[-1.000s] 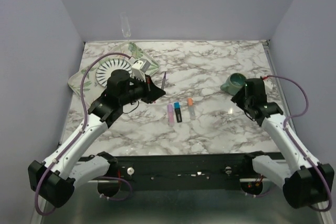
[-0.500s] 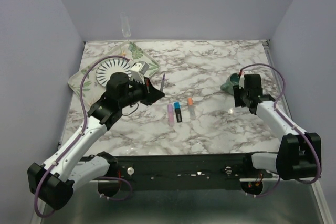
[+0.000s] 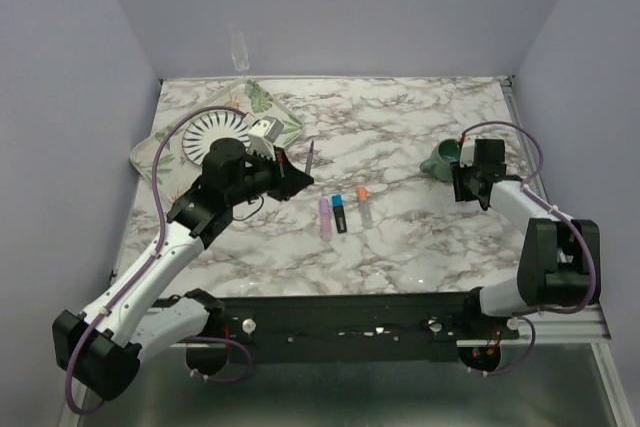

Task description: Insert the pens into the pen caps

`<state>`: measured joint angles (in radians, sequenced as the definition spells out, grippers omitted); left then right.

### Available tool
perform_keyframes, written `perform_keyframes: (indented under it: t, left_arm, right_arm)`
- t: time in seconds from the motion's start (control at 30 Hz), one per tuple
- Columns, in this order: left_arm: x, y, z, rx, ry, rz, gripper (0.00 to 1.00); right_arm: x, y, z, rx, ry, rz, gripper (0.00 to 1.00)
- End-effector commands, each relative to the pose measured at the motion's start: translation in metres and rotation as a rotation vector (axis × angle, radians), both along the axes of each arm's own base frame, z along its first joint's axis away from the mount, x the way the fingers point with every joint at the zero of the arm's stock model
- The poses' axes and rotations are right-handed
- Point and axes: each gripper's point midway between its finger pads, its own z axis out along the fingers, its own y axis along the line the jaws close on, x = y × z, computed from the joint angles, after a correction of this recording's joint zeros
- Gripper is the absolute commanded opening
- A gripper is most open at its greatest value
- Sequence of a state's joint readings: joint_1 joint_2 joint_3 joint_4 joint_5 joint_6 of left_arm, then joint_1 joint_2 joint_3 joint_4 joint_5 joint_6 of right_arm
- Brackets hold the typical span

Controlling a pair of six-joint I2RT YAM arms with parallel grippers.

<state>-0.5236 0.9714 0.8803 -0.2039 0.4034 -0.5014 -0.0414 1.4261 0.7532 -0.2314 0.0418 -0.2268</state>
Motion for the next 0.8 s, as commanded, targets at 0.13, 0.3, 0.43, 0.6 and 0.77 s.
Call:
perform_keyframes:
  t: [0.13,0.3,0.43,0.6,0.77]
  left_arm:
    - [0.001,0.003,0.005,0.002,-0.031,0.013,0.0]
    - [0.002,0.004,0.005,0.007,-0.031,0.018,0.0]
    - [0.003,0.004,0.006,0.009,-0.036,0.023,0.0]
    - [0.003,0.008,0.008,0.02,-0.048,0.038,0.0]
    - [0.004,0.009,0.011,0.018,-0.057,0.044,0.0]
  right_arm:
    - [0.024,-0.006,-0.006,0.001,0.001,0.002,0.45]
    - [0.022,-0.005,-0.011,0.01,0.027,0.013,0.45]
    - [0.015,-0.005,-0.024,0.015,0.097,0.019,0.42]
    - [0.011,-0.005,-0.03,0.017,0.122,0.017,0.38]
    - [0.008,-0.006,-0.029,0.019,0.119,0.014,0.3]
